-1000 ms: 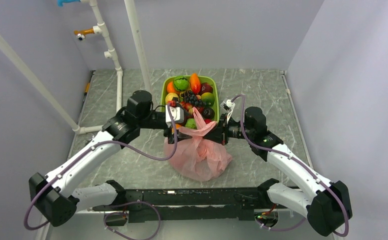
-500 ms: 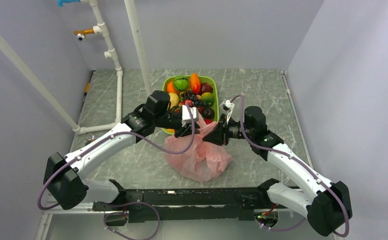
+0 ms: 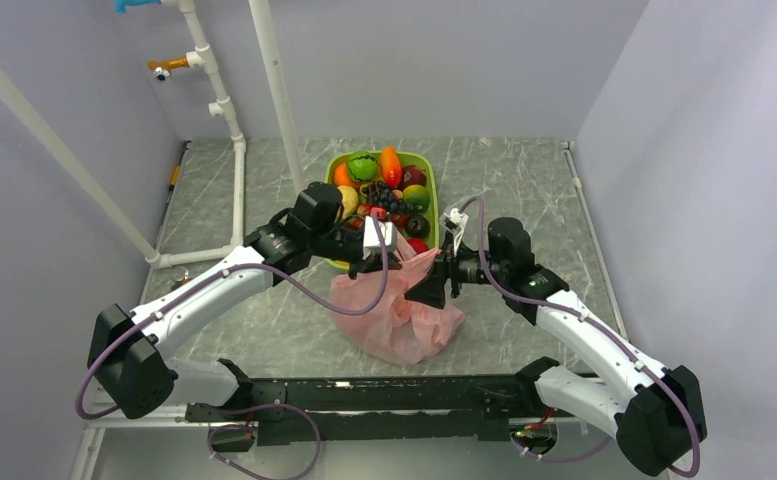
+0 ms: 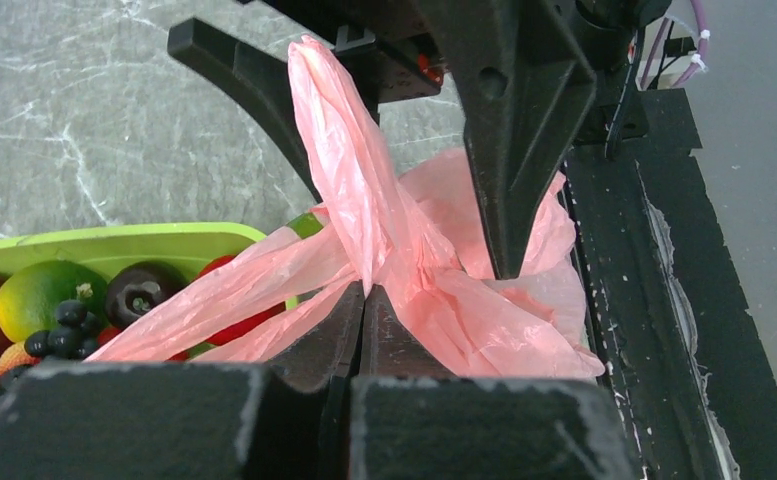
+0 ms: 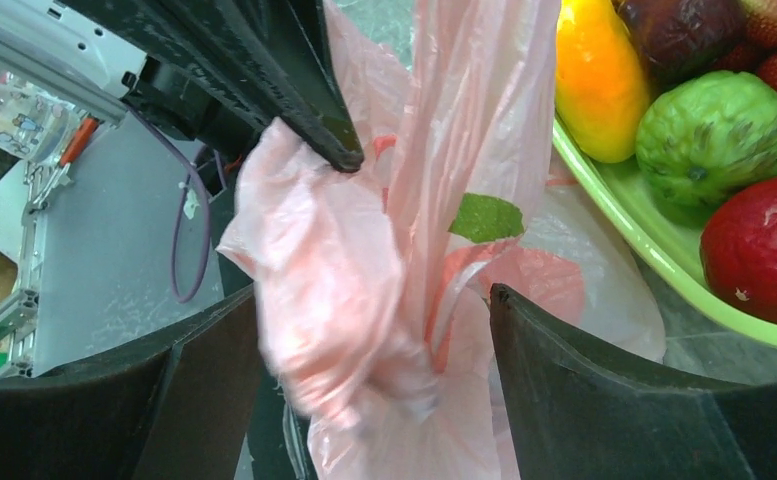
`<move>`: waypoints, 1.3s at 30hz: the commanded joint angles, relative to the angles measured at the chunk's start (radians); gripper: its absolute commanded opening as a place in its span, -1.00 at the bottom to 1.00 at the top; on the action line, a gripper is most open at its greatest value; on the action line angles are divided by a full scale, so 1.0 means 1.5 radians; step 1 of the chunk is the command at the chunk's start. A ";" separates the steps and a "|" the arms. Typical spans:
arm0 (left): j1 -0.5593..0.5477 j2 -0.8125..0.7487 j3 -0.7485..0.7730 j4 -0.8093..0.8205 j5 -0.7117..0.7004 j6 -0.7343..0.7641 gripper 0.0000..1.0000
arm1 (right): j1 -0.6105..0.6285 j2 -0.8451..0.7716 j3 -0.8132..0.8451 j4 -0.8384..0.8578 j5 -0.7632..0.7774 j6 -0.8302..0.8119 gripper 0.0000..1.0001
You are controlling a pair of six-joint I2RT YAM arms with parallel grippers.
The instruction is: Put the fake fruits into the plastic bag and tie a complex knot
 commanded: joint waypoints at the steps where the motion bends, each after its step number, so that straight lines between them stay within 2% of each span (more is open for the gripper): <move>1: -0.005 0.008 0.017 -0.016 0.042 0.058 -1.00 | -0.003 0.019 -0.003 0.065 -0.032 0.004 0.61; 5: -0.005 0.034 0.047 -0.070 0.044 0.118 -1.00 | -0.002 0.041 0.006 0.091 -0.052 0.008 0.53; 8: -0.005 0.038 0.049 -0.084 0.044 0.150 -1.00 | -0.002 0.048 0.011 0.094 -0.059 0.005 0.34; 15: -0.001 0.029 0.054 -0.104 0.037 0.184 -1.00 | -0.002 0.060 0.012 0.092 -0.057 -0.008 -0.75; 16: 0.002 0.024 0.057 -0.110 0.035 0.188 -0.83 | -0.001 0.058 0.010 0.095 -0.052 -0.009 -0.92; 17: 0.008 0.015 0.061 -0.113 0.030 0.178 -0.57 | -0.001 0.056 0.009 0.096 -0.047 -0.011 -1.00; 19: 0.045 -0.005 0.075 -0.103 0.054 0.117 -0.09 | -0.001 0.053 0.009 0.092 -0.038 -0.018 -1.00; 20: 0.079 -0.014 0.082 -0.090 0.081 0.081 0.09 | -0.001 0.052 0.010 0.088 -0.038 -0.023 -1.00; 22: 0.143 -0.027 0.088 -0.041 0.113 -0.004 0.30 | -0.001 0.050 0.010 0.085 -0.042 -0.029 -1.00; 25: 0.206 -0.004 0.120 -0.061 0.106 -0.052 0.43 | 0.005 0.039 0.009 0.087 -0.044 -0.047 -1.00; 30: 0.217 0.069 0.190 -0.115 0.113 -0.051 0.61 | 0.028 0.026 0.018 0.067 -0.042 -0.106 -1.00; 34: 0.214 0.122 0.247 -0.160 0.187 -0.028 0.64 | 0.042 0.023 0.032 0.038 -0.033 -0.157 -1.00; 39: 0.203 0.168 0.282 -0.221 0.232 0.025 0.58 | 0.047 0.022 0.037 0.024 -0.028 -0.186 -1.00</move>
